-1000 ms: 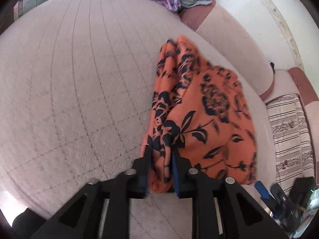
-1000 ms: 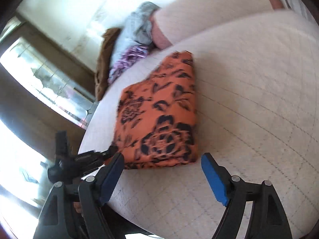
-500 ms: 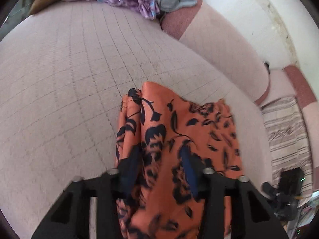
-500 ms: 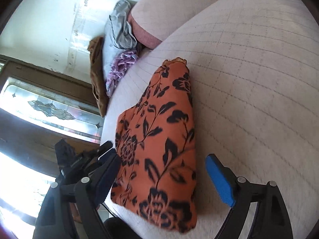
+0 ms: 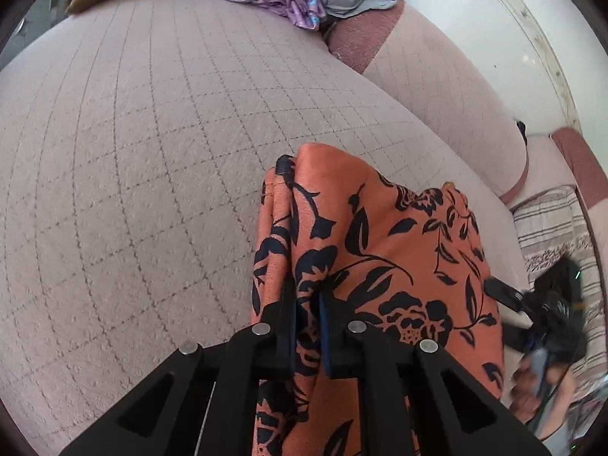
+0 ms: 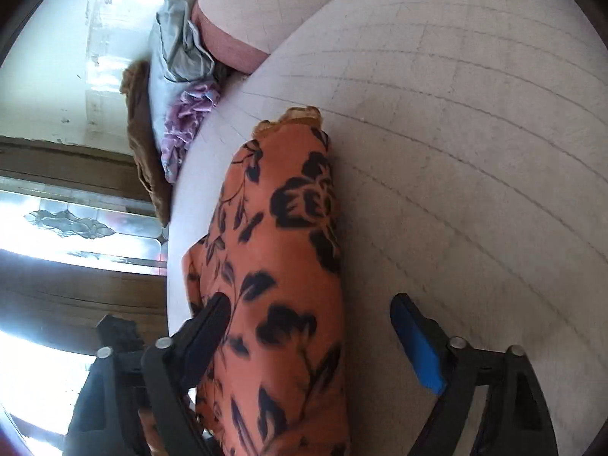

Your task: Fold small clothes

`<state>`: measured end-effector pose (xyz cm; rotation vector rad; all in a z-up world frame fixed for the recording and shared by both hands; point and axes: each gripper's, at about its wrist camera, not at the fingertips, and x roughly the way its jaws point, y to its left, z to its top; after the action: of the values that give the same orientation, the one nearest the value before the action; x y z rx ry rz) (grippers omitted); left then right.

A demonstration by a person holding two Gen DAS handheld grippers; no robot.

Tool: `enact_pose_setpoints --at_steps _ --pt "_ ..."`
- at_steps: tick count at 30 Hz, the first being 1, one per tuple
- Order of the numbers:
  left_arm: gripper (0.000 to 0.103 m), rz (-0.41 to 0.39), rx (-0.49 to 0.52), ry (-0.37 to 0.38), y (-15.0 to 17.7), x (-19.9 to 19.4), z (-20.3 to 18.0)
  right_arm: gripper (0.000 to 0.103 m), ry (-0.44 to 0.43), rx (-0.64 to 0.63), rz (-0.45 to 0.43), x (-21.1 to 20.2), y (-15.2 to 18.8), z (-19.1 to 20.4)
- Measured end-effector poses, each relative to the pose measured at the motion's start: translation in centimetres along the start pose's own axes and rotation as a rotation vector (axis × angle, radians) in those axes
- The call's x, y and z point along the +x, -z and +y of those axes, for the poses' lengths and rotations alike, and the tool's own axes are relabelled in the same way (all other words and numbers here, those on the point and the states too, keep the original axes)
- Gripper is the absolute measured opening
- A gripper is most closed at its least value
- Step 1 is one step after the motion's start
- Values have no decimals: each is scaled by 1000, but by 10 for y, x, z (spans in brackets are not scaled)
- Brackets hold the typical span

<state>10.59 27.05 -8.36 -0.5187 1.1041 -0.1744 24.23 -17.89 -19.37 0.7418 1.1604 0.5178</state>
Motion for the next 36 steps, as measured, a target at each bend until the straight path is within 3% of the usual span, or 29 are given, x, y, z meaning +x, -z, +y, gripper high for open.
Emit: enact_pose_setpoints --at_steps 1,3,4,6,7,8,10,11,14,16,18,19,21,23,25,27,29,33,34,35,36 --pt "11 -2 -7 2 -1 3 0 42 -18 -19 0 3 -5 8" --pt "12 -3 -19 16 0 7 1 34 35 -62 4 10 -8 18" --pt "12 -6 -14 14 1 8 -1 33 104 -91 25 20 -7 19" --pt "13 -10 -9 6 0 9 -3 34 115 -62 20 22 -8 13" --pt "13 -9 -8 2 0 10 -5 39 100 -36 -19 13 -7 14" --pt "13 -9 -11 3 1 9 -5 52 83 -24 -54 5 -4 16" --pt "13 -11 -20 8 1 10 -4 87 -47 8 -75 -13 11 17" --pt "13 -9 -24 9 1 11 -3 88 -70 7 -76 -21 22 17" --pt "16 -10 -43 0 1 4 -3 88 -31 -6 -58 -32 54 9" --pt "19 -26 -52 10 6 -16 -7 88 -38 21 5 -28 77 -2" --pt "21 -58 -12 36 23 -44 -15 76 -37 -6 35 -22 89 -2" --pt "21 -78 11 31 34 -54 -17 51 -33 -66 36 -23 98 2" --pt "21 -75 27 -1 61 -65 -17 44 22 -105 22 -24 104 8" --pt "14 -1 2 -51 84 -50 -5 43 55 -114 11 -23 105 11" --pt "14 -18 -33 -14 95 -42 9 43 97 -137 17 -17 106 12" --pt "13 -20 -43 -36 92 -48 6 51 92 -123 26 -16 105 8" --pt "13 -29 17 -87 93 -47 -4 73 58 -92 23 -24 107 7" --pt "15 -35 17 -63 98 -42 5 84 -20 -68 -78 -53 126 0" --pt "15 -28 10 -56 96 -43 7 80 -26 -70 -52 -47 128 -4" --pt "15 -42 17 -57 96 -44 6 43 -20 -83 20 -33 130 -7" --pt "15 -43 28 -68 95 -49 4 35 15 -98 33 -28 132 -8"
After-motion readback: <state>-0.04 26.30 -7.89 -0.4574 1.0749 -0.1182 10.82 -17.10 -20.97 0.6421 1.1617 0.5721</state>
